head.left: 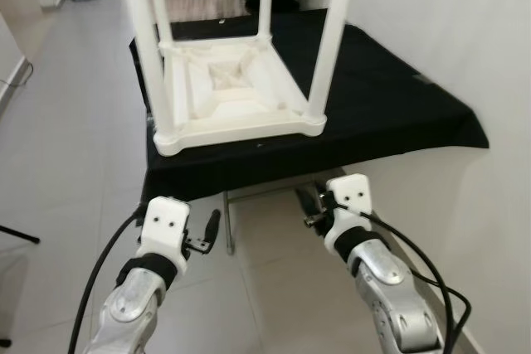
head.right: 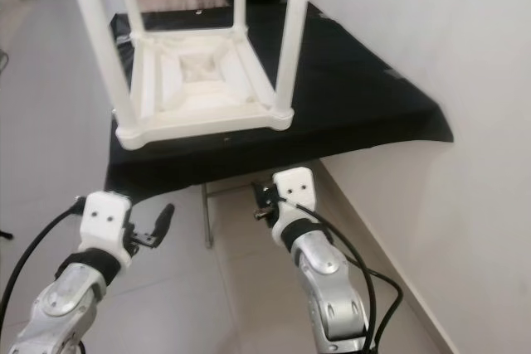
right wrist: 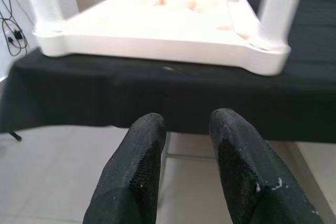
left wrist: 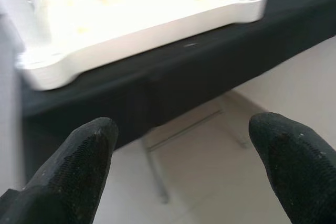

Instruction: Building children table

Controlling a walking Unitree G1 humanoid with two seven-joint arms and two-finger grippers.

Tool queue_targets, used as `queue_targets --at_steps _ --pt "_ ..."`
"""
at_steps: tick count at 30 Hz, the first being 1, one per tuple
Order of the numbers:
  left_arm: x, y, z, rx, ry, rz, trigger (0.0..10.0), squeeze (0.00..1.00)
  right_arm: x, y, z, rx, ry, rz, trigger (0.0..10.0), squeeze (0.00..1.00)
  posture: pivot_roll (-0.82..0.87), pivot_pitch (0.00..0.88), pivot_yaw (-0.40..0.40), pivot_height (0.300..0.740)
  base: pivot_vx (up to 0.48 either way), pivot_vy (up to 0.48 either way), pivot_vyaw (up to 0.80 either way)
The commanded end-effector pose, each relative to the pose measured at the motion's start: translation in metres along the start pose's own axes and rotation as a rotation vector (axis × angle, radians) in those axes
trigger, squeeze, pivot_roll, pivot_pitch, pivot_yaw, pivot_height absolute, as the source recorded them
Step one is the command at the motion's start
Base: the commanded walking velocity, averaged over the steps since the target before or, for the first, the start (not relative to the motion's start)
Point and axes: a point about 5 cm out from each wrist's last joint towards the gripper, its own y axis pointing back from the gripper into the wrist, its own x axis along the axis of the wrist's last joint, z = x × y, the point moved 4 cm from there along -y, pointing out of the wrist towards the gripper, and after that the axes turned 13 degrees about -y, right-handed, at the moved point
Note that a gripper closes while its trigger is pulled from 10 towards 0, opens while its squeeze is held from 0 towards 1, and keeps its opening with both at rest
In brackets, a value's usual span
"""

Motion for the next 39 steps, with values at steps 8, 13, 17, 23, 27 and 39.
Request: queue_targets --at_steps 8,13,17,23,27,39 --pt "-0.010 0.015 -0.010 0.076 -0.074 -0.021 10.0 0.00 0.004 0.005 0.003 -0.015 0.098 0.045 10.0 0.00 -0.03 0.058 -0.024 0.740 0.000 0.000 0.30" --pt "-0.020 0.023 -0.021 0.139 -0.035 -0.056 10.0 0.00 0.000 0.008 0.007 -0.015 0.103 0.041 10.0 0.00 -0.02 0.046 -0.028 0.740 0.000 0.000 0.80" --pt "-0.019 0.013 -0.017 0.116 -0.042 -0.037 10.0 0.00 0.000 0.002 0.005 -0.009 0.093 0.048 10.0 0.00 -0.02 0.033 -0.025 0.740 0.000 0.000 0.60" --pt "-0.019 0.007 -0.013 0.077 -0.047 -0.025 10.0 0.00 -0.004 0.000 0.004 -0.008 0.068 0.044 10.0 0.00 -0.04 0.022 -0.009 0.740 0.000 0.000 0.00" --pt "-0.019 0.006 -0.013 0.070 -0.054 -0.021 10.0 0.00 -0.005 0.000 0.007 -0.026 0.024 0.040 10.0 0.00 -0.04 0.020 0.000 0.740 0.206 0.000 0.20" --pt "-0.011 -0.006 -0.019 0.063 -0.080 0.024 10.0 0.00 -0.005 -0.012 0.012 -0.049 -0.083 0.064 10.0 0.00 -0.03 0.002 0.009 0.740 0.347 0.000 0.33"
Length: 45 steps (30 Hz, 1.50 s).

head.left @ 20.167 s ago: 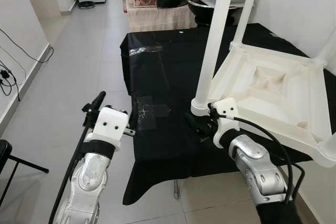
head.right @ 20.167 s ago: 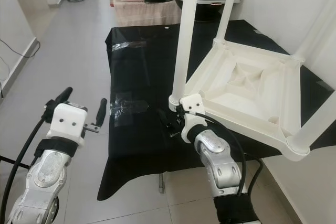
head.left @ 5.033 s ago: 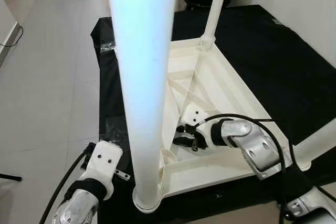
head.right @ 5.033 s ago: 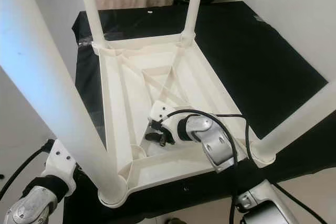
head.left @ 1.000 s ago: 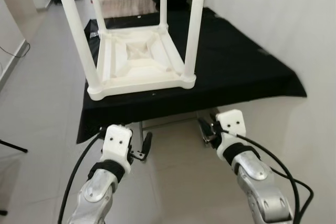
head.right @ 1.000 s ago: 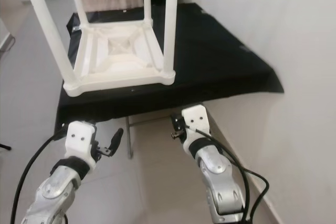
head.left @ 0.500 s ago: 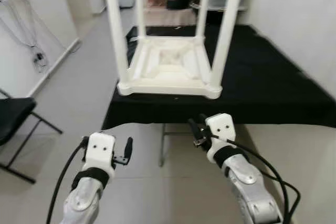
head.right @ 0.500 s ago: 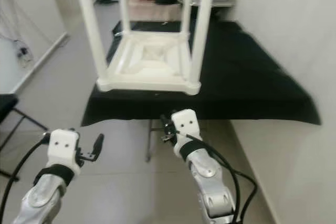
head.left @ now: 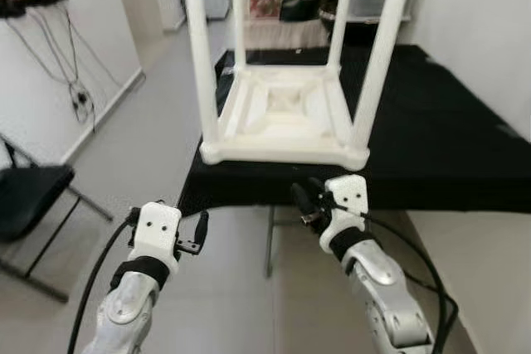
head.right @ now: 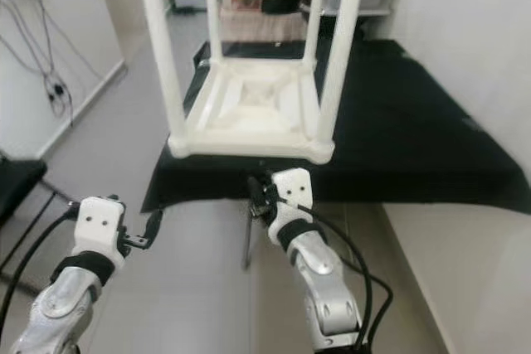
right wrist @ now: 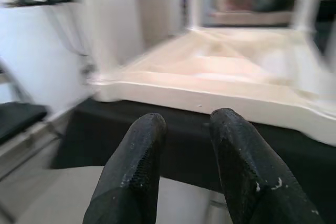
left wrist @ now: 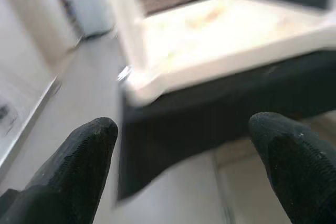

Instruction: Building children table

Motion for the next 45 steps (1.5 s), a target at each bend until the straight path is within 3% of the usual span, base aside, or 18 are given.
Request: queue_targets --at_steps 1,8,18,19,20,26,29,31,33,35,36,37,38,39,40,43,44,45 --pt "-0.003 -0.001 -0.002 -0.001 -0.006 -0.004 10.0 0.00 0.003 -0.003 0.002 -0.012 -0.004 0.017 10.0 0.00 -0.03 0.002 0.009 0.740 0.349 0.000 0.00" --pt "0.003 -0.009 0.002 -0.018 -0.013 0.030 10.0 0.00 0.007 -0.004 -0.002 0.063 -0.081 0.044 10.0 0.00 -0.04 0.000 0.011 0.740 0.349 0.000 0.00" --pt "0.007 -0.019 0.007 -0.049 -0.015 0.054 10.0 0.00 0.010 -0.004 -0.013 0.178 -0.099 0.057 10.0 0.00 -0.05 0.000 0.014 0.740 0.262 0.000 0.00" --pt "0.009 -0.020 0.011 -0.074 -0.019 0.062 10.0 0.00 0.012 -0.004 -0.010 0.165 -0.103 0.070 10.0 0.96 -0.05 0.000 0.014 0.740 0.000 0.000 0.00" --pt "0.011 -0.021 0.015 -0.105 -0.021 0.072 10.0 0.00 0.015 -0.003 -0.009 0.172 -0.095 0.086 10.0 1.00 -0.05 0.000 0.010 0.740 0.000 0.000 0.00" --pt "0.013 -0.023 0.021 -0.158 -0.018 0.090 10.0 0.00 0.024 -0.002 -0.013 0.208 -0.083 0.119 10.0 1.00 -0.04 0.000 0.006 0.740 0.000 0.000 0.00" --pt "0.014 -0.023 0.024 -0.175 -0.013 0.096 10.0 0.00 0.043 -0.002 -0.018 0.255 -0.042 0.170 10.0 1.00 -0.04 0.000 0.006 0.740 0.000 0.000 0.00" --pt "0.014 -0.024 0.024 -0.182 -0.008 0.100 10.0 0.00 0.065 -0.002 -0.021 0.278 0.012 0.225 10.0 1.00 -0.05 0.000 0.012 0.740 0.000 0.000 0.00" --pt "0.015 -0.024 0.026 -0.195 -0.002 0.103 10.0 0.00 0.103 -0.001 -0.025 0.279 0.082 0.331 10.0 1.00 -0.06 0.000 0.016 0.740 0.000 0.000 0.00" --pt "0.015 -0.024 0.026 -0.195 -0.002 0.103 10.0 0.00 0.103 -0.001 -0.025 0.279 0.082 0.331 10.0 1.00 -0.06 0.000 0.016 0.740 0.000 0.000 0.00" --pt "0.015 -0.025 0.026 -0.200 0.000 0.106 10.0 0.00 0.118 0.000 -0.027 0.279 0.103 0.375 10.0 1.00 -0.06 0.000 0.016 0.740 0.000 0.000 0.00" --pt "0.015 -0.025 0.026 -0.200 0.000 0.106 10.0 0.00 0.118 0.000 -0.027 0.279 0.103 0.375 10.0 1.00 -0.06 0.000 0.016 0.740 0.000 0.000 0.00" --pt "0.016 -0.026 0.026 -0.198 -0.002 0.110 10.0 0.00 0.142 0.000 -0.026 0.236 0.163 0.452 10.0 1.00 -0.07 0.000 0.015 0.740 0.000 0.000 0.00" --pt "0.016 -0.026 0.026 -0.198 -0.002 0.110 10.0 0.00 0.142 0.000 -0.026 0.236 0.163 0.452 10.0 1.00 -0.07 0.000 0.015 0.740 0.000 0.000 0.00" --pt "0.016 -0.028 0.025 -0.195 -0.003 0.113 10.0 0.00 0.164 0.001 -0.023 0.185 0.207 0.523 10.0 1.00 -0.06 0.000 0.014 0.740 0.000 0.000 0.00" --pt "0.017 -0.029 0.025 -0.192 -0.003 0.115 10.0 0.00 0.181 0.002 -0.019 0.134 0.244 0.579 10.0 1.00 -0.06 0.000 0.014 0.740 0.000 0.000 0.00" --pt "0.017 -0.030 0.025 -0.190 -0.002 0.116 10.0 0.00 0.201 0.006 -0.018 0.101 0.299 0.641 10.0 0.90 -0.06 0.000 0.014 0.740 0.000 0.000 0.00" --pt "0.017 -0.030 0.024 -0.190 -0.001 0.116 10.0 0.00 0.211 0.009 -0.018 0.087 0.330 0.673 10.0 0.90 -0.06 0.000 0.014 0.740 0.000 0.000 0.00"
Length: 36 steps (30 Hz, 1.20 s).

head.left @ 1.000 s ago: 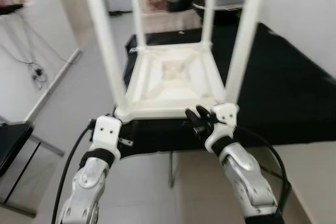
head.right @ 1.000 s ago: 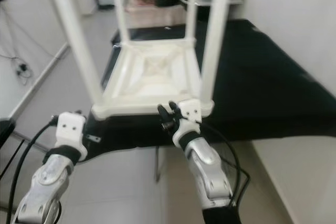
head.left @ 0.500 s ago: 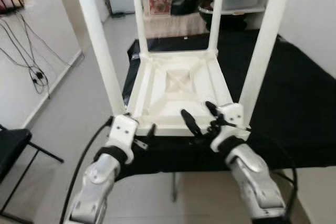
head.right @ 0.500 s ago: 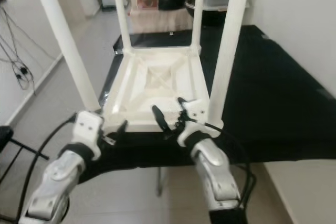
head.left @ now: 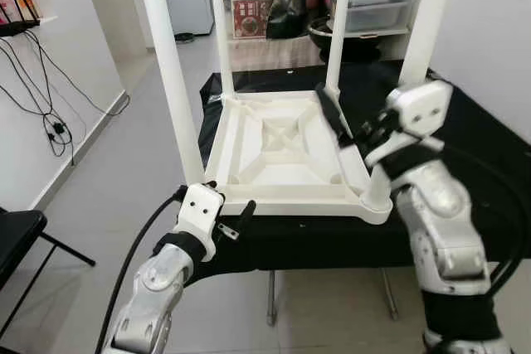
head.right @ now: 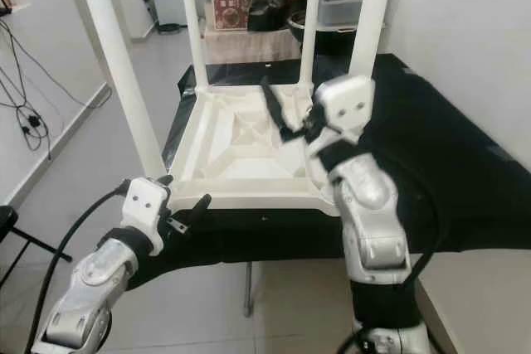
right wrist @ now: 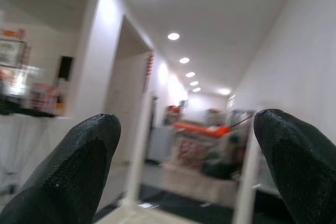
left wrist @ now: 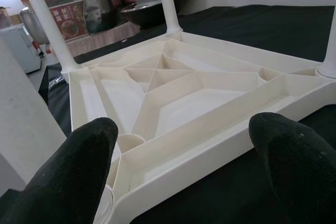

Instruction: Building children table

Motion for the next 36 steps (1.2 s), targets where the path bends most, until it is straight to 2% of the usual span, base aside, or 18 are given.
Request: queue_targets --at_steps 1,2,3,5,8,9,10,12,13,15,18,23,24,25,36 --pt "-0.004 -0.001 -0.001 0.001 0.003 -0.012 10.0 0.00 0.015 -0.003 0.006 -0.029 0.050 0.051 10.0 0.90 -0.06 0.000 0.014 0.740 0.000 0.000 0.00" --pt "-0.004 -0.001 -0.001 0.002 0.007 -0.011 10.0 0.00 0.037 -0.010 0.012 -0.046 0.131 0.115 10.0 0.59 -0.07 0.000 0.014 0.740 0.000 0.000 0.00" --pt "-0.004 -0.001 -0.002 0.003 0.009 -0.011 10.0 0.00 0.047 -0.012 0.017 -0.071 0.165 0.143 10.0 0.56 -0.07 0.000 0.014 0.740 0.000 0.000 0.00" --pt "-0.005 -0.001 -0.002 0.004 0.010 -0.011 10.0 0.00 0.049 -0.012 0.021 -0.094 0.183 0.147 10.0 0.53 -0.07 0.000 0.014 0.740 0.000 0.000 0.00" --pt "-0.004 -0.001 -0.002 0.008 0.012 -0.012 10.0 0.00 0.046 -0.012 0.027 -0.126 0.207 0.125 10.0 0.50 -0.07 0.000 0.014 0.740 0.000 0.000 0.00" --pt "-0.004 -0.001 -0.003 0.013 0.012 -0.013 10.0 0.00 0.039 -0.012 0.034 -0.164 0.210 0.087 10.0 0.43 -0.07 0.000 0.015 0.740 0.000 0.000 0.00" --pt "-0.004 -0.001 -0.003 0.013 0.012 -0.013 10.0 0.00 0.039 -0.012 0.034 -0.164 0.210 0.087 10.0 0.43 -0.07 0.000 0.015 0.740 0.000 0.000 0.00" --pt "-0.004 0.000 -0.003 0.020 0.012 -0.013 10.0 0.00 0.020 -0.011 0.043 -0.212 0.182 -0.004 10.0 0.22 -0.06 0.000 0.011 0.740 0.000 0.000 0.00" --pt "-0.004 0.000 -0.004 0.027 0.011 -0.013 10.0 0.00 0.011 -0.013 0.043 -0.208 0.129 -0.044 10.0 0.01 -0.06 0.000 0.009 0.740 0.000 0.000 0.00" --pt "-0.005 0.001 -0.006 0.043 0.013 -0.015 10.0 0.00 0.004 -0.018 0.035 -0.154 0.076 -0.074 10.0 0.00 -0.06 0.000 0.005 0.740 0.000 0.000 0.00" --pt "-0.005 0.002 -0.008 0.057 0.017 -0.018 10.0 0.00 -0.001 -0.022 0.032 -0.139 0.056 -0.106 10.0 0.00 -0.06 0.000 0.001 0.740 0.000 0.000 0.00" --pt "-0.005 0.003 -0.008 0.067 0.021 -0.019 10.0 0.00 -0.005 -0.023 0.041 -0.188 0.041 -0.141 10.0 0.00 -0.05 0.007 -0.008 0.740 0.000 0.000 0.00" --pt "-0.005 0.005 -0.008 0.072 0.024 -0.020 10.0 0.00 -0.015 -0.018 0.050 -0.230 0.050 -0.204 10.0 0.00 -0.06 0.016 -0.009 0.740 0.000 0.000 0.00" --pt "-0.004 0.005 -0.008 0.073 0.025 -0.021 10.0 0.00 -0.019 -0.016 0.053 -0.242 0.060 -0.231 10.0 0.00 -0.06 0.016 -0.009 0.740 0.000 0.000 0.00" --pt "-0.005 0.006 -0.009 0.078 0.038 -0.026 10.0 0.00 -0.031 -0.009 0.062 -0.273 0.051 -0.328 10.0 0.00 -0.07 0.028 -0.013 0.740 0.000 0.000 0.00"
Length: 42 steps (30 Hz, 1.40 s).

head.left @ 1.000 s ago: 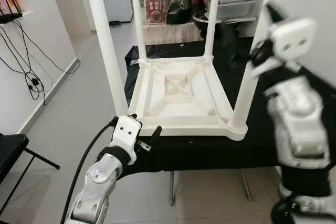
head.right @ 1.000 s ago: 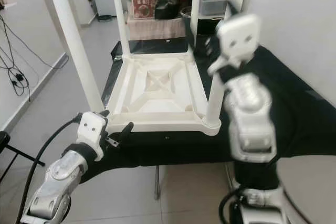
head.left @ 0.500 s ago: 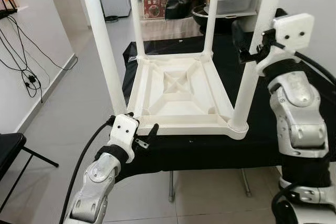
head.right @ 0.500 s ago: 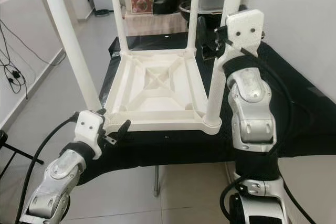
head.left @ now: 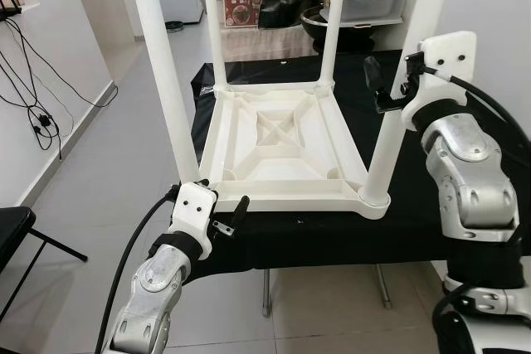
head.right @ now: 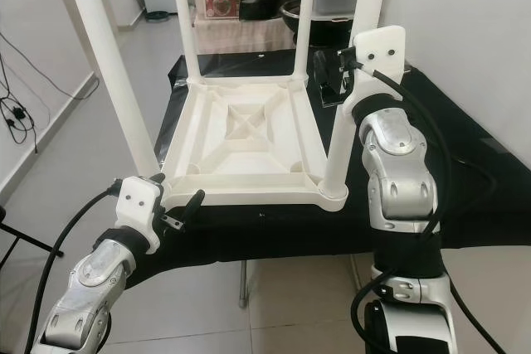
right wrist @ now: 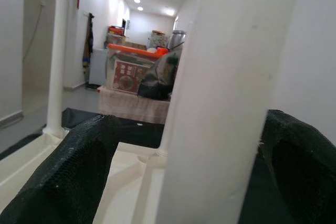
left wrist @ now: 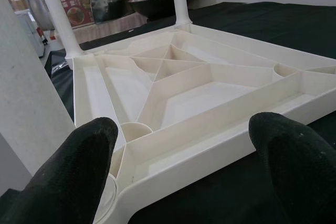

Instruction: Building children table

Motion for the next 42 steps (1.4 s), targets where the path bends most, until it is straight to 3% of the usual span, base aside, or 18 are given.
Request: queue_targets --at_steps 1,11,30,31,32,33,35,36,42 --pt "-0.002 0.003 -0.002 0.016 0.012 -0.012 10.0 0.00 -0.006 0.000 0.004 -0.014 -0.021 -0.036 10.0 0.00 -0.07 0.031 -0.014 0.740 0.000 0.000 0.00" --pt "-0.005 0.008 -0.015 0.083 0.005 -0.026 10.0 0.00 0.006 -0.010 0.021 -0.019 -0.199 -0.115 10.0 0.00 -0.07 0.039 -0.022 0.740 0.000 0.000 0.00" --pt "-0.006 0.010 -0.016 0.107 0.011 -0.034 10.0 0.00 0.044 -0.027 0.002 0.083 -0.208 -0.118 10.0 0.00 -0.07 0.044 -0.040 0.740 0.000 0.000 0.00" --pt "-0.007 0.011 -0.016 0.110 0.014 -0.035 10.0 0.00 0.046 -0.028 0.001 0.086 -0.217 -0.130 8.8 0.00 -0.07 0.045 -0.042 0.740 0.000 0.000 0.00" --pt "-0.007 0.011 -0.016 0.110 0.014 -0.035 10.0 0.00 0.046 -0.028 0.001 0.086 -0.217 -0.130 8.8 0.00 -0.07 0.045 -0.042 0.740 0.000 0.000 0.00" --pt "-0.007 0.011 -0.016 0.113 0.016 -0.037 10.0 0.00 0.046 -0.028 0.001 0.086 -0.228 -0.148 5.7 0.00 -0.07 0.045 -0.042 0.740 0.000 0.000 0.00" --pt "-0.007 0.011 -0.016 0.115 0.016 -0.037 10.0 0.00 0.045 -0.028 0.002 0.085 -0.235 -0.159 5.7 0.00 -0.07 0.044 -0.044 0.740 0.000 0.000 0.00" --pt "-0.008 0.011 -0.017 0.118 0.016 -0.038 10.0 0.00 0.045 -0.028 0.002 0.084 -0.242 -0.165 0.0 0.00 -0.07 0.045 -0.044 0.740 0.000 0.000 0.00" --pt "-0.012 0.015 -0.027 0.175 0.008 -0.064 10.0 0.00 0.043 -0.028 -0.001 0.096 -0.259 -0.188 0.0 0.00 -0.07 0.046 -0.046 0.740 0.000 0.000 0.00"
